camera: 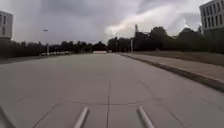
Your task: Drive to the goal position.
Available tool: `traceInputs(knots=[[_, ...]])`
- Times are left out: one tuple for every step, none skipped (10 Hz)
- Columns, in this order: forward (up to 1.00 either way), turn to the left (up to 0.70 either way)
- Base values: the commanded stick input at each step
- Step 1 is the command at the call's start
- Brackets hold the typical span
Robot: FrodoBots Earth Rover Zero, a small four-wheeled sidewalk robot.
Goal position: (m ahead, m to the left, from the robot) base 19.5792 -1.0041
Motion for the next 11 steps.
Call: traceInputs(knots=[[1.0,0.0],[1.0,0.0],[1.0,0.0],[1.0,0.0],[1.0,0.0],[1.0,0.0],[1.0,0.0],[1.0,0.0],[1.0,0.0],[1.0,-0.01],[1.0,-0.27]])
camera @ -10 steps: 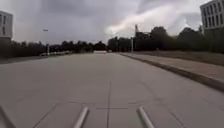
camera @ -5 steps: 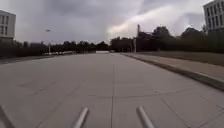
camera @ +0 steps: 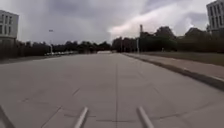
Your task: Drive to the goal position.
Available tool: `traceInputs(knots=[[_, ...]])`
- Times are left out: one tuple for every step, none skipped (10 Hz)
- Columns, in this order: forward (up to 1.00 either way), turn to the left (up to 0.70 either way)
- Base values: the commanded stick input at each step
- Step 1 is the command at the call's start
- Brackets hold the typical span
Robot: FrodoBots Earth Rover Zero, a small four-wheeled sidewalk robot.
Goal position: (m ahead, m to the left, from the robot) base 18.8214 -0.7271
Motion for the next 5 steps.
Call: traceInputs(knots=[[1.0,-0.27],[1.0,-0.27],[1.0,-0.27],[1.0,-0.27],[1.0,-0.27]])
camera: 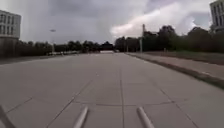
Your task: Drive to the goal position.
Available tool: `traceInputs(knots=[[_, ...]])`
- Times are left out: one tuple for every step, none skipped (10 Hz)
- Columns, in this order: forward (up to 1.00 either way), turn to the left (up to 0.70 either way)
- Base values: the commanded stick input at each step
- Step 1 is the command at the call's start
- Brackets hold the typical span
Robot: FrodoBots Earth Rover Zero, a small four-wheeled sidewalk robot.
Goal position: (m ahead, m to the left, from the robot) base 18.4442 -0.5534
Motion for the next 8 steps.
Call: traceInputs(knots=[[1.0,0.0],[1.0,0.0],[1.0,0.0],[1.0,0.0],[1.0,0.0],[1.0,0.0],[1.0,-0.21],[1.0,-0.15]])
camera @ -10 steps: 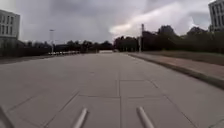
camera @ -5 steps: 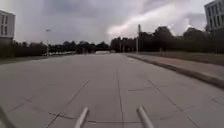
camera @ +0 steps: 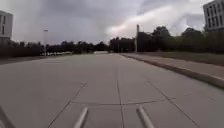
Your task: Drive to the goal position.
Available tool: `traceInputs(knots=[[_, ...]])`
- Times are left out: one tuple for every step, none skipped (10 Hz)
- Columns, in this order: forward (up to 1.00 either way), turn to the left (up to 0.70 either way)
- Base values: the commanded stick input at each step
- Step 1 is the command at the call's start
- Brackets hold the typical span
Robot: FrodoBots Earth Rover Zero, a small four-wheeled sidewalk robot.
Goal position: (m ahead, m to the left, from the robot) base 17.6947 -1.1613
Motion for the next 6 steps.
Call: traceInputs(knots=[[1.0,0.0],[1.0,0.0],[1.0,0.0],[1.0,0.0],[1.0,0.0],[1.0,0.0]])
